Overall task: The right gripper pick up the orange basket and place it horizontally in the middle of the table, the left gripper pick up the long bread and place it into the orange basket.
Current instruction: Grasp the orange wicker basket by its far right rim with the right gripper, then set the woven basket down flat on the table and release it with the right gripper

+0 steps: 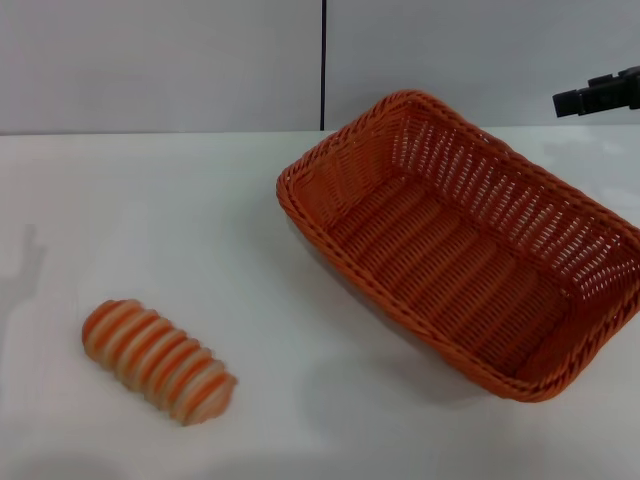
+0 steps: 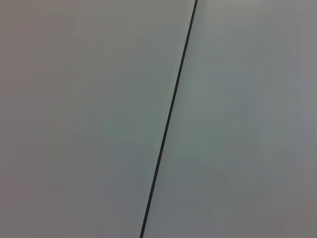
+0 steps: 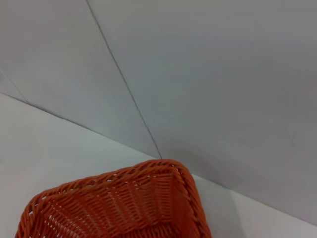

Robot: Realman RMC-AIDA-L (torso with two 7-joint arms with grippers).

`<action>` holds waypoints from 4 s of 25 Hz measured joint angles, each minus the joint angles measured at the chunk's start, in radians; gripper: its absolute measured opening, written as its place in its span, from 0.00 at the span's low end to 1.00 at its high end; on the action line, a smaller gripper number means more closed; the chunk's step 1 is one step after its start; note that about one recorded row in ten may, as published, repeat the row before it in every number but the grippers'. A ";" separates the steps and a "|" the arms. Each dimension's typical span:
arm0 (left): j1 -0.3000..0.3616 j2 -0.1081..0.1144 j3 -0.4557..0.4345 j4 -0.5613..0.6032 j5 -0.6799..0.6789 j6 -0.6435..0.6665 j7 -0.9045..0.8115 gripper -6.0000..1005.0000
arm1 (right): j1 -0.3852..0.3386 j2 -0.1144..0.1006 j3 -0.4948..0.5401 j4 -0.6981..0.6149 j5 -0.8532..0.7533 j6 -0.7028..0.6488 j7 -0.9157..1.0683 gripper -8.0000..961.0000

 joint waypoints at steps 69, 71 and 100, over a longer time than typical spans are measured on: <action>-0.006 0.003 -0.021 0.001 -0.002 -0.053 -0.038 0.86 | -0.018 0.017 -0.055 0.308 -0.008 -0.156 -0.116 0.22; -0.007 0.003 -0.022 0.001 -0.002 -0.054 -0.038 0.86 | -0.024 0.019 -0.054 0.306 0.016 -0.153 -0.140 0.19; -0.061 0.001 -0.011 0.000 0.008 -0.082 -0.038 0.86 | -0.139 -0.090 -0.098 0.250 0.528 0.217 -0.600 0.17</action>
